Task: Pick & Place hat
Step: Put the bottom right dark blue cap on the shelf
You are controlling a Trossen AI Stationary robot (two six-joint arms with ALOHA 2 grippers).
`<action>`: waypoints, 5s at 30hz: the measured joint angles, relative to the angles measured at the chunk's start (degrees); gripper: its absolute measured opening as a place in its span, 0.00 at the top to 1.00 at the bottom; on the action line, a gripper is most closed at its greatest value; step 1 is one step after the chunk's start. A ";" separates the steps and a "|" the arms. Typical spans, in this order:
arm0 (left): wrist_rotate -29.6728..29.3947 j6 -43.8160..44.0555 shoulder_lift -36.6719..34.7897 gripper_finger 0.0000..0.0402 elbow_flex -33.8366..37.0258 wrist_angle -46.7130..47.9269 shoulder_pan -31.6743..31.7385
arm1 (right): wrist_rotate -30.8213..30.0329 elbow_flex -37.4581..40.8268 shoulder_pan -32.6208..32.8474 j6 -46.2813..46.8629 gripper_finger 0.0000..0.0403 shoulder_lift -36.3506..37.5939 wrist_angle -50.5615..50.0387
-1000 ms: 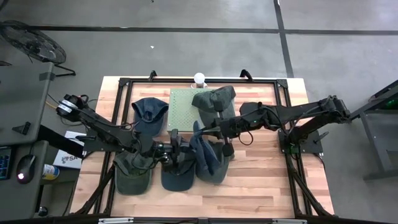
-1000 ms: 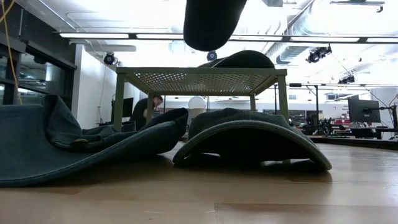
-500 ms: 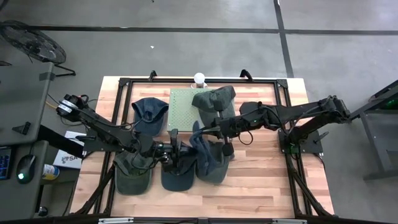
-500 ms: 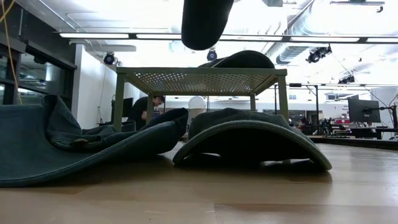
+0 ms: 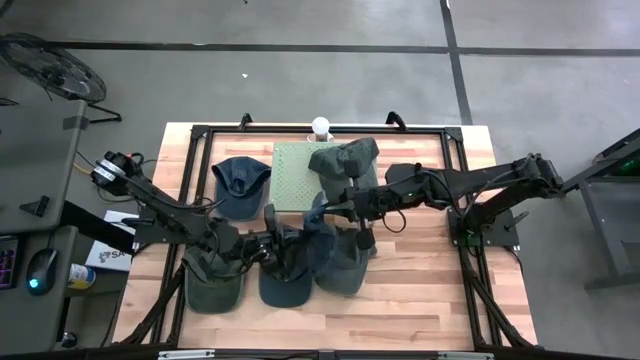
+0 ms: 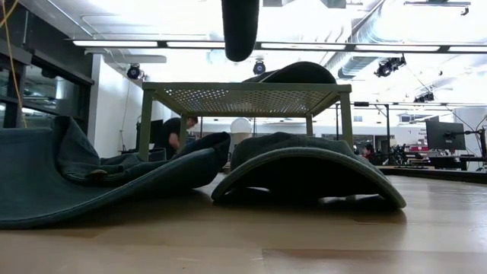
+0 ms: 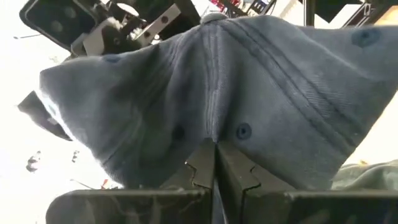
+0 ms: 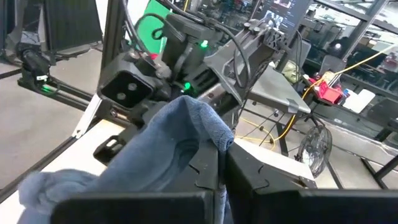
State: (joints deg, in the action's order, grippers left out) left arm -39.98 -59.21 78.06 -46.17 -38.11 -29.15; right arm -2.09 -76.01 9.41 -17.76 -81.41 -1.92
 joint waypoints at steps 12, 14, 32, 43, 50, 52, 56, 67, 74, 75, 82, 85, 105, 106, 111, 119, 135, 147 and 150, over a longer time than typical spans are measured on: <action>-4.43 1.94 0.00 1.00 0.00 -0.01 -0.26 | -11.46 -0.01 0.67 2.09 0.52 3.96 -0.20; -7.46 3.18 0.00 1.00 0.02 -1.86 -0.28 | -16.88 -0.02 1.34 1.22 0.45 4.97 -0.85; -46.12 -0.60 -0.07 1.00 -13.90 -4.94 3.34 | -57.83 -0.02 10.22 13.21 0.40 6.86 -20.08; -50.21 13.45 -0.04 1.00 -15.50 -4.84 14.35 | -69.12 -0.02 12.90 20.68 0.41 6.84 -26.46; -50.08 28.64 -0.04 1.00 -15.10 0.98 15.42 | -68.34 -0.02 12.90 20.54 0.41 6.84 -27.52; -50.06 34.50 -0.04 1.00 -15.10 4.72 15.37 | -67.88 -0.02 12.90 20.52 0.41 6.84 -27.53; -49.94 47.02 -0.01 1.00 -15.08 13.90 15.28 | -67.65 -0.02 12.90 20.79 0.41 6.84 -27.89; -49.12 62.64 3.25 1.00 -15.13 22.95 15.28 | -66.30 -0.02 12.90 23.80 0.41 6.80 -30.70; -49.60 64.21 4.80 1.00 -14.98 23.64 15.28 | -66.31 -0.02 12.90 23.92 0.41 6.80 -30.91; -49.92 64.50 5.19 1.00 -15.00 23.40 15.29 | -66.31 -0.02 12.90 23.93 0.41 6.80 -30.92; -49.09 69.88 8.07 1.00 -15.08 23.76 16.96 | -66.29 -0.02 12.90 23.99 0.41 6.80 -30.92; -49.07 70.41 9.57 1.00 -14.99 23.74 17.96 | -66.32 -0.02 12.90 24.87 0.41 6.80 -31.54; -44.29 78.25 10.36 1.00 -15.06 29.95 22.09 | -65.05 -0.02 12.90 26.77 0.41 6.80 -32.21; -43.61 79.10 10.36 1.00 -15.06 30.57 22.27 | -64.98 -0.02 12.90 26.77 0.41 6.80 -32.21; -41.19 82.20 10.36 1.00 -15.06 32.78 23.47 | -63.79 -0.02 12.87 26.77 0.41 6.80 -32.75; -38.51 82.96 12.29 1.00 -15.15 31.59 24.33 | -62.43 -0.02 12.83 27.10 0.41 6.80 -33.65; -39.26 74.86 12.44 1.00 -15.73 24.12 21.23 | -62.13 -0.02 12.72 29.77 0.41 6.80 -36.77; -49.70 69.42 12.44 1.00 -20.18 24.68 15.77 | -62.16 -0.02 12.72 29.79 0.41 6.80 -36.78; -50.17 69.04 12.44 1.00 -20.31 24.76 15.14 | -61.83 -0.02 12.70 30.65 0.41 6.80 -36.78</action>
State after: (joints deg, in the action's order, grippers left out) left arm -90.15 9.83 90.51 -66.48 -13.34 -14.02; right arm -63.93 -76.03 22.11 12.90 -74.61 -38.70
